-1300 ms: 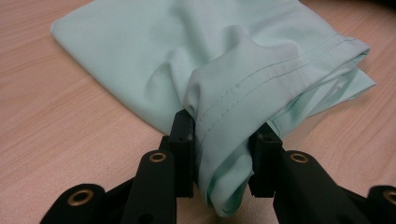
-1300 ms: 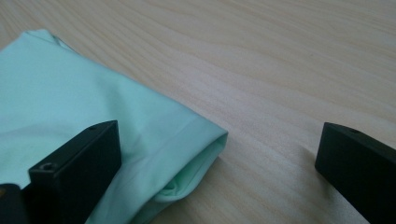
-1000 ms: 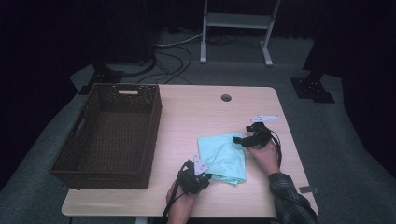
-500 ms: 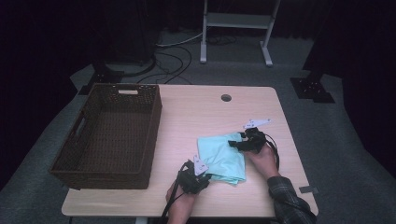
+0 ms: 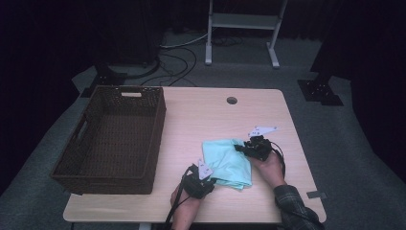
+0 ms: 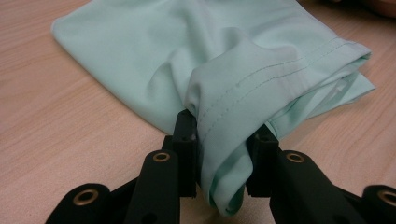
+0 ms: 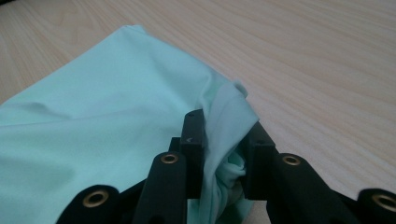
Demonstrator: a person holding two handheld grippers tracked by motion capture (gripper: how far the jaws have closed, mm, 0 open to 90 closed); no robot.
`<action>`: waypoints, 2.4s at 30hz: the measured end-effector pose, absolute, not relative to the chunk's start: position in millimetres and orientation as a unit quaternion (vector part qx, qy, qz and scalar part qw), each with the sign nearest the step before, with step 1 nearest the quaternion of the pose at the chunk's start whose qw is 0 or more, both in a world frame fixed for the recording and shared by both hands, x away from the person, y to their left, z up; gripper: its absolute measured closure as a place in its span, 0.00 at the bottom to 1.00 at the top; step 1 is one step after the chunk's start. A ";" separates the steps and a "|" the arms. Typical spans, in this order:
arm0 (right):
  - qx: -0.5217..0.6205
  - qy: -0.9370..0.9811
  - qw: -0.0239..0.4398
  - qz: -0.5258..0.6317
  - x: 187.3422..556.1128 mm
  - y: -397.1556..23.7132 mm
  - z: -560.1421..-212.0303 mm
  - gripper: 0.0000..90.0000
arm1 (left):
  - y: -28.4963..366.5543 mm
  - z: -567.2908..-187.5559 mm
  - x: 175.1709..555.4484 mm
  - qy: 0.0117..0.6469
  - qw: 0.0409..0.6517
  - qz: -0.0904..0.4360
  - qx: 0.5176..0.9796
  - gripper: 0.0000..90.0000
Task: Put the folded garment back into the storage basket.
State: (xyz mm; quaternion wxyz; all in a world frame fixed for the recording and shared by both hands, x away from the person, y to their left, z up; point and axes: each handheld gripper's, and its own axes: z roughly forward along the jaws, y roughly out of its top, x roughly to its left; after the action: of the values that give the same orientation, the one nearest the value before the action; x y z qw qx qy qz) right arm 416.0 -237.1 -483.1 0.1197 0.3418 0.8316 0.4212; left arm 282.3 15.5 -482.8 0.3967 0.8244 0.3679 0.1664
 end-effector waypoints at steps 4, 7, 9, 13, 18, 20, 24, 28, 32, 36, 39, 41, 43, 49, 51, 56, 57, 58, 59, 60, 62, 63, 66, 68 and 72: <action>0.349 0.828 0.130 0.419 412.2 -235.0 -483.0 0.84 | 16.0 -482.9 282.7 0.368 0.398 0.165 0.824 0.79; 0.343 0.830 0.143 0.416 408.6 -233.4 -482.9 0.85 | 16.1 -483.0 282.8 0.370 0.399 0.165 0.823 0.80; 0.342 0.830 0.151 0.414 405.7 -232.7 -482.9 0.85 | 16.0 -482.9 282.4 0.375 0.400 0.164 0.820 0.80; 0.339 0.831 0.162 0.410 401.9 -231.5 -482.8 0.85 | 17.9 -482.7 280.4 0.378 0.410 0.153 0.816 0.82; 0.350 0.828 0.153 0.411 399.0 -231.9 -482.5 0.86 | 20.5 -481.2 276.2 0.373 0.434 0.159 0.804 0.84; 0.356 0.827 0.152 0.409 396.9 -230.6 -481.8 0.86 | 21.8 -480.5 275.2 0.372 0.447 0.162 0.797 0.84; 0.361 0.827 0.153 0.403 393.6 -228.4 -480.5 0.86 | 23.3 -479.8 274.2 0.368 0.466 0.172 0.786 0.84; 0.362 0.828 0.151 0.401 391.0 -226.2 -479.7 0.86 | 23.8 -479.1 273.6 0.358 0.480 0.181 0.780 0.85; 0.362 0.828 0.148 0.402 389.4 -225.1 -479.8 0.86 | 24.1 -478.7 274.3 0.348 0.497 0.191 0.772 0.85; 0.365 0.827 0.139 0.405 387.3 -224.7 -479.8 0.86 | 24.2 -478.6 277.0 0.342 0.517 0.199 0.759 0.85; 0.358 0.831 0.143 0.401 384.0 -222.5 -479.2 0.86 | 24.0 -478.6 279.6 0.340 0.530 0.200 0.751 0.85; 0.354 0.833 0.145 0.399 381.4 -220.8 -478.7 0.86 | 23.6 -478.7 280.9 0.339 0.536 0.202 0.747 0.85; 0.352 0.835 0.146 0.396 378.8 -219.5 -478.2 0.86 | 23.3 -478.7 282.0 0.336 0.542 0.203 0.743 0.85; 0.345 0.839 0.151 0.392 371.8 -214.1 -476.4 0.88 | 19.8 -479.3 285.9 0.327 0.563 0.212 0.729 0.85; 0.341 0.841 0.151 0.391 370.2 -212.0 -475.9 0.88 | 18.9 -479.2 287.4 0.327 0.568 0.217 0.723 0.85; 0.340 0.843 0.147 0.390 368.1 -207.9 -474.2 0.89 | 18.9 -476.2 290.5 0.327 0.582 0.222 0.710 0.85; 0.340 0.844 0.145 0.389 368.5 -207.0 -473.7 0.89 | 19.0 -474.5 291.2 0.325 0.583 0.224 0.710 0.85; 0.340 0.844 0.144 0.390 369.0 -206.5 -473.1 0.89 | 18.7 -472.3 291.7 0.324 0.584 0.228 0.709 0.85; 0.343 0.843 0.140 0.391 368.9 -206.0 -472.0 0.89 | 18.7 -470.1 292.2 0.322 0.585 0.229 0.708 0.85; 0.342 0.843 0.138 0.392 369.2 -205.6 -471.2 0.89 | 19.0 -467.0 292.9 0.321 0.586 0.231 0.707 0.85; 0.340 0.844 0.137 0.392 368.7 -203.3 -468.4 0.89 | 20.7 -459.5 294.1 0.320 0.591 0.234 0.703 0.85; 0.339 0.844 0.137 0.392 367.7 -201.7 -466.3 0.89 | 21.4 -457.1 294.5 0.321 0.592 0.234 0.702 0.85; 0.337 0.844 0.135 0.395 365.8 -198.7 -459.9 0.89 | 24.0 -448.1 294.7 0.320 0.597 0.234 0.697 0.85; 0.336 0.843 0.134 0.399 364.9 -197.1 -455.4 0.89 | 24.8 -442.9 294.4 0.316 0.597 0.237 0.698 0.85; 0.336 0.840 0.135 0.404 363.6 -193.7 -445.8 0.89 | 26.9 -431.0 296.2 0.314 0.597 0.242 0.697 0.85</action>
State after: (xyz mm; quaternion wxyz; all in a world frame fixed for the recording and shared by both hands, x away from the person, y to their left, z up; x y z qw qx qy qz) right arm 363.6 -193.7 -445.8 0.1349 0.3359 0.8401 0.4041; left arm 296.2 26.9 -431.0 0.5975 0.6970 0.3143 0.2418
